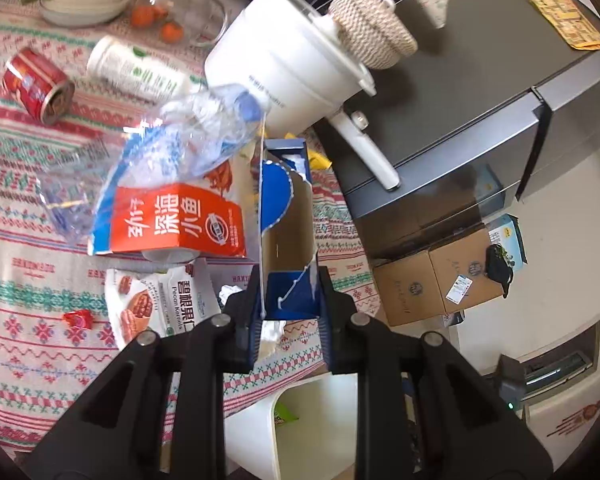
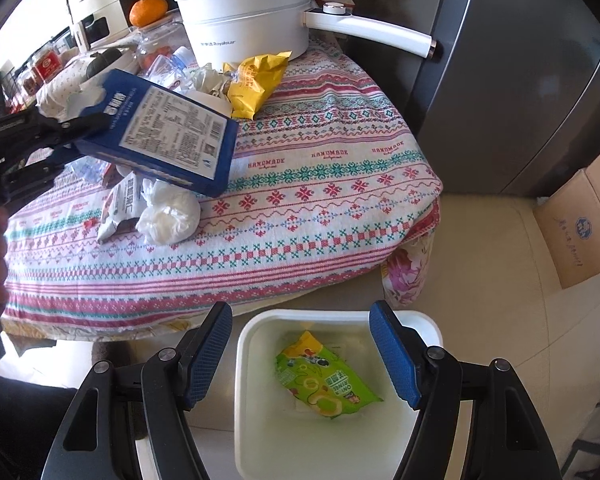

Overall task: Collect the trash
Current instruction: 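Grasp the blue milk carton with the left gripper and lift, then grasp the crumpled white tissue with the right gripper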

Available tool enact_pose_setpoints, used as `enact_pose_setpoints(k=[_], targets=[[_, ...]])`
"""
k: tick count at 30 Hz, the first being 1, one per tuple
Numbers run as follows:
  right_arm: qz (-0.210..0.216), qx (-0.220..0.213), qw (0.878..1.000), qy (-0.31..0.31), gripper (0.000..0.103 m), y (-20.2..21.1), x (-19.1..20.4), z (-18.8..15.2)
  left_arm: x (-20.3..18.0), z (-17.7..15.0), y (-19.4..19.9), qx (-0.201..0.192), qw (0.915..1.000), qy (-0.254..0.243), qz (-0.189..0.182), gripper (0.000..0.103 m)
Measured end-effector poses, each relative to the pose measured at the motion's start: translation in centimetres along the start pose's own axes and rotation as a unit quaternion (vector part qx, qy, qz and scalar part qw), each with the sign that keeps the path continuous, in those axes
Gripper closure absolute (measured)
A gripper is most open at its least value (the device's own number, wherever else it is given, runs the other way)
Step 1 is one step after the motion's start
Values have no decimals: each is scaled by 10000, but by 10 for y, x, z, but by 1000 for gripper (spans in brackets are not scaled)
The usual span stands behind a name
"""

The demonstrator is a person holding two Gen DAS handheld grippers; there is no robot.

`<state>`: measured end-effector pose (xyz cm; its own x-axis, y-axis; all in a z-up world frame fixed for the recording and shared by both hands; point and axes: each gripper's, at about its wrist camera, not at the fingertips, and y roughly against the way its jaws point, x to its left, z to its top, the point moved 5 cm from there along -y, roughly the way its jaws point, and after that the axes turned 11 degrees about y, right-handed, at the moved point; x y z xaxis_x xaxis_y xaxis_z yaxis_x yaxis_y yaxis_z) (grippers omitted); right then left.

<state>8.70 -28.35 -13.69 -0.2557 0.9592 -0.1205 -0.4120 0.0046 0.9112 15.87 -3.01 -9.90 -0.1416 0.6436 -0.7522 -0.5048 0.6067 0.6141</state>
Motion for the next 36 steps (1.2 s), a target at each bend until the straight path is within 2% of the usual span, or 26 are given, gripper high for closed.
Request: enact_pose_setpoints(k=[5,9,19,25,28,30,34,36], targets=[[151,-25,9997,-204,30,-5,6,13,-10,4,47,-465,9980,-424,42,78],[370,-19,9985,-409,30,-13,14,25,-10,4,81,-716,9939,-751,368,78],[929,140,9916,-891,30,-48,48,60,31,-7,124,-817,9840,-1049,1190,78],[1019,298,9891,-1016,31,-75,63,76,52,-5,133,-800,9830,-958,1347,78],[1030,270,9884,-1084,39,-89,65,83,56,-5,135,-785,9834,-918,1357,78],[1161,303,9862,-1137,53,-100,67,86,57,-6,136,-787,9834,-924,1347,78],[1430,358,9826,-1130,71,-114,76,86,55,-8,134,-770,9826,-1000,1366,78],[1361,293,9852,-1003,74,-112,79,90,53,-9,133,-760,9819,-1046,1386,78]])
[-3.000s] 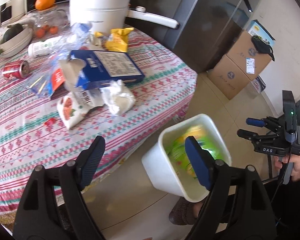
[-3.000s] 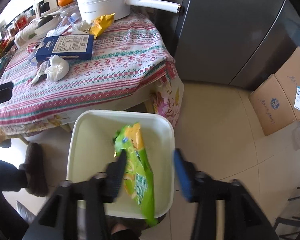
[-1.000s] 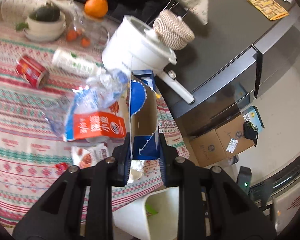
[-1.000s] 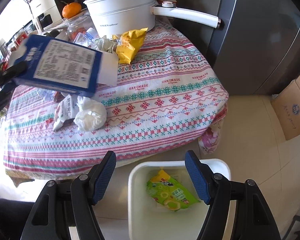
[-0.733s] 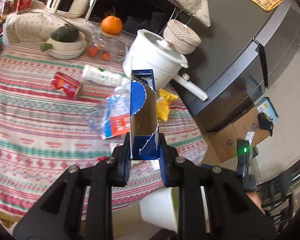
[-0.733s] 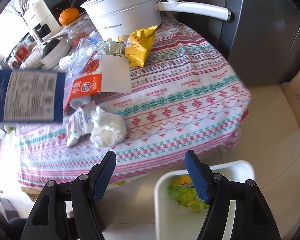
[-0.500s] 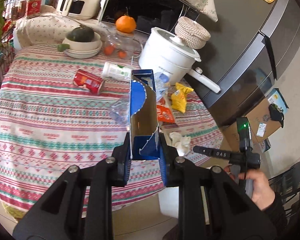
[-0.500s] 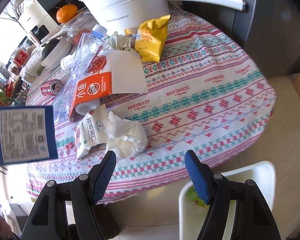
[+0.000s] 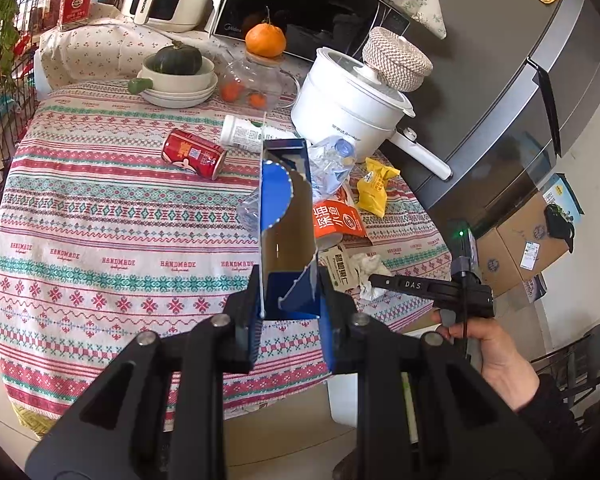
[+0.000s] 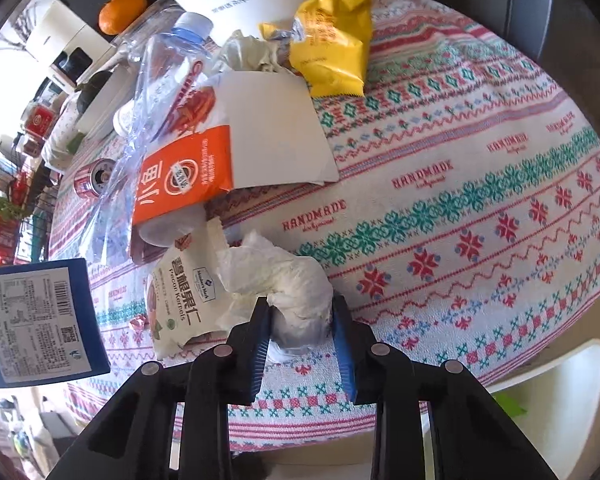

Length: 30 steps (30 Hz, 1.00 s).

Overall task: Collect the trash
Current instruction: 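Grasp the crumpled white tissue with the right gripper, then carry the carton with the left gripper while the right carries the tissue to the bin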

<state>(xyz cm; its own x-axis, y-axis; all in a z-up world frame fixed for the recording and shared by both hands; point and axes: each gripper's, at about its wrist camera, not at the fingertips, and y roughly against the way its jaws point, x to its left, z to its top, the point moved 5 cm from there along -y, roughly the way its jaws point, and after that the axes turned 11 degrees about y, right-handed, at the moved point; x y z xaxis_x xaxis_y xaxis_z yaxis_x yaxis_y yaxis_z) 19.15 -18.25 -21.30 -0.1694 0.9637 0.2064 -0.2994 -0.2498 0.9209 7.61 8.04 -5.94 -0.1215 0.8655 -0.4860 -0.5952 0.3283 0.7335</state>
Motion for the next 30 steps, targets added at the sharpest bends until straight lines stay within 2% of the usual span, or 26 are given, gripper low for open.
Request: enact_pose_setpoints(k=[4,13,22,30], targets=[[-185,-71,9995,250,75,8,7,1,-4,-1,3,-68,9999,-75,10,78],[-33,-381,9988,302,75,57,1,-8,-29,-12,11,-135,9988,-438,-194,78],[-76,-823,9958,405,75,121,-22,-39,-66,-35,8,53,9953,-846,-474,78],[-280,-918,9944,448,75,150,-55,-73,-100,-62,-7,482,9900,-1106,-730,78]])
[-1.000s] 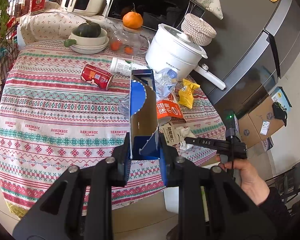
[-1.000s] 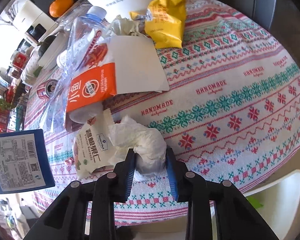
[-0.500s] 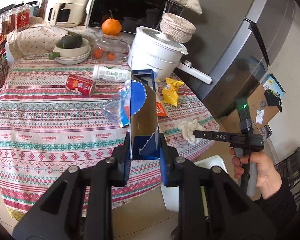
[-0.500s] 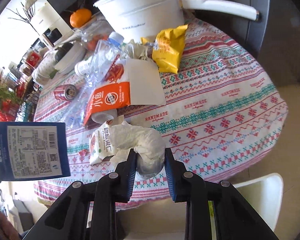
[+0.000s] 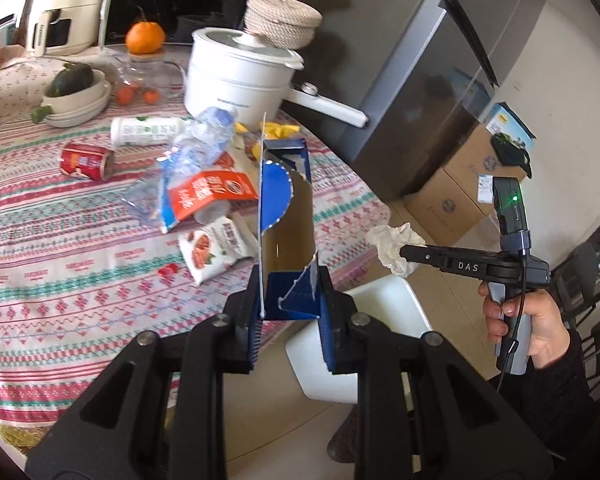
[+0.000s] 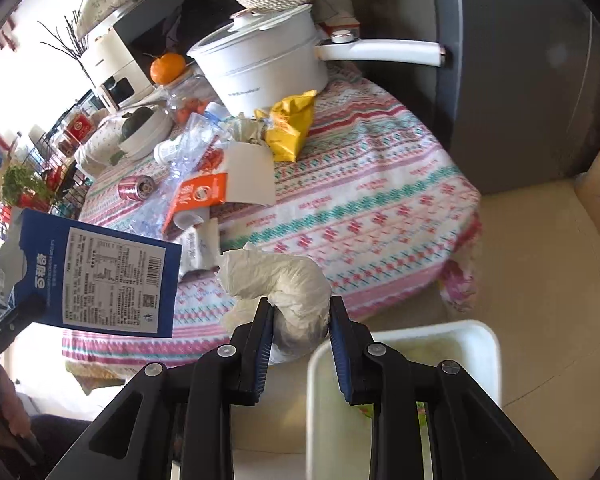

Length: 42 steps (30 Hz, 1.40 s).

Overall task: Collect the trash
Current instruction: 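Carry the carton with the left gripper while the right carries the tissue to the bin, then open the left gripper over the bin while the right gripper drops the tissue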

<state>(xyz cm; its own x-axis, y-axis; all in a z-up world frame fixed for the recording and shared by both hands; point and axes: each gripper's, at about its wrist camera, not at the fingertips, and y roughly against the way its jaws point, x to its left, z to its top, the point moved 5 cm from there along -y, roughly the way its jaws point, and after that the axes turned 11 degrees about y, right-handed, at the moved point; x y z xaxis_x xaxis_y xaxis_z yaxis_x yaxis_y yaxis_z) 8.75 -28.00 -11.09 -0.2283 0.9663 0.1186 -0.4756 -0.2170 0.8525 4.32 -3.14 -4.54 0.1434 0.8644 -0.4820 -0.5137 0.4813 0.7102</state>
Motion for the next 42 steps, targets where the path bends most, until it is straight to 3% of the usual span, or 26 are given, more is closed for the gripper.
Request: enact_pose_setpoints(k=[9,19,25,32,37,42], targets=[[-252,338,9989,-187,75,8,-51,-46,-48,-26,-36,596,9965,-393,-430,77],[-421,546,9967,-418,74,8,-86,-71,-101,-78,-95,1434,9838,-623,-878,77],[-548,682,9949,-496,74,4,-100,-82,-107,-107,-141,1965,9758,-665,-693,77],[-629,764,9933,-593,74,3,-112,-91,-115,-125,-172,2139,9700,-1027,-525,77],[-655,826,9925,-615,71,2,-116,-94,-121,-118,-170,2003,9724,-1106,-454,47],[-696,886,9923,-520,71,0,-115,-96,-112,-105,-160,1804,9759,-1190,-294,44]])
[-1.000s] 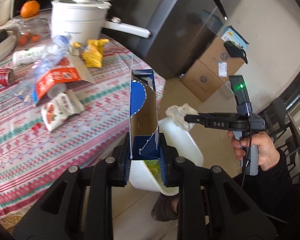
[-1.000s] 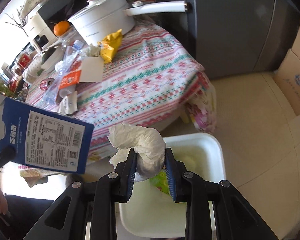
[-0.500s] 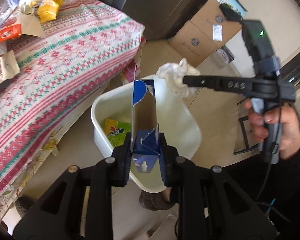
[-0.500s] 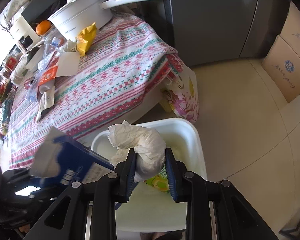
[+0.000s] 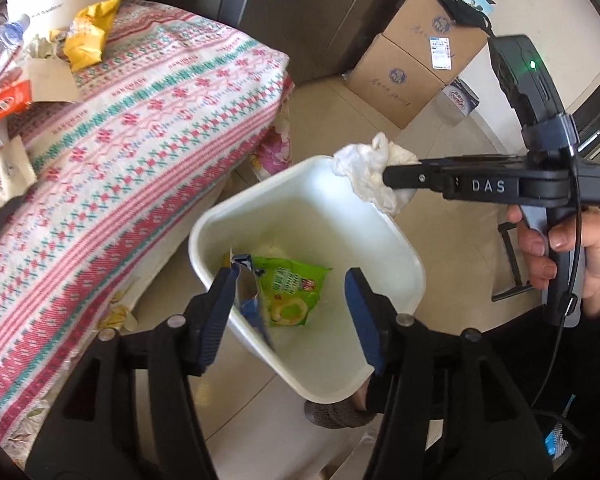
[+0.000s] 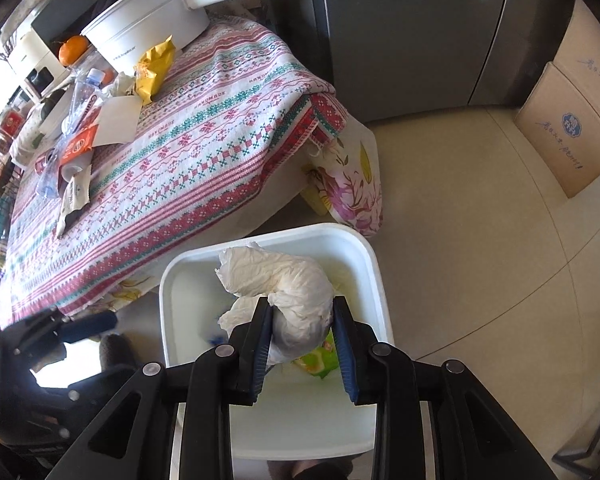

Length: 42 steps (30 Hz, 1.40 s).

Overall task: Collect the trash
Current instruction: 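Open the left gripper over the bin while the right gripper drops the tissue, then grasp the white Pecan Kernels bag with the left gripper and lift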

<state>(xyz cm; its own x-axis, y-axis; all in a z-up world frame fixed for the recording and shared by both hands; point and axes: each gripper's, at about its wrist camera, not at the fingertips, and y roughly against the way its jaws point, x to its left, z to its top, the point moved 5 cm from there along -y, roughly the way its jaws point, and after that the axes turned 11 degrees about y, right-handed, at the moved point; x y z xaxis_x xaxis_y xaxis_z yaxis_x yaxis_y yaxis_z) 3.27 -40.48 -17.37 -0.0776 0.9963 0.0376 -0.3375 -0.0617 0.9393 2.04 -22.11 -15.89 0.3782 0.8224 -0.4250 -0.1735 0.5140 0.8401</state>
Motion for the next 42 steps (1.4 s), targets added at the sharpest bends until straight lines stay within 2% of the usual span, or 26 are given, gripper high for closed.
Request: enact_pose_setpoints(k=[8,10,12,13,18,27,31,35,42], targets=[[-45,212,9997,134,70,-8,7,-1,36,15,36,-398,9983,92,415,29],[-27,307,9995,69,61,-12,7,-2,48,16,44,-462,9972,176,556,21],[0,364,9993,-82,42,-14,5,-2,61,17,52,-531,9957,284,700,20],[16,349,9993,-129,41,-13,6,-2,66,16,57,-548,9952,338,743,20],[45,289,9994,-182,35,-11,10,2,94,17,71,-599,9915,681,933,18],[56,354,9993,-62,32,-16,25,10,145,28,92,-705,9837,1323,996,17],[92,320,9994,-17,31,-14,33,16,171,38,93,-774,9783,1529,1163,17],[157,254,9995,47,31,-12,44,24,184,47,81,-746,9785,1223,1485,17],[267,223,9993,140,30,-12,61,35,188,61,55,-604,9834,497,1638,17]])
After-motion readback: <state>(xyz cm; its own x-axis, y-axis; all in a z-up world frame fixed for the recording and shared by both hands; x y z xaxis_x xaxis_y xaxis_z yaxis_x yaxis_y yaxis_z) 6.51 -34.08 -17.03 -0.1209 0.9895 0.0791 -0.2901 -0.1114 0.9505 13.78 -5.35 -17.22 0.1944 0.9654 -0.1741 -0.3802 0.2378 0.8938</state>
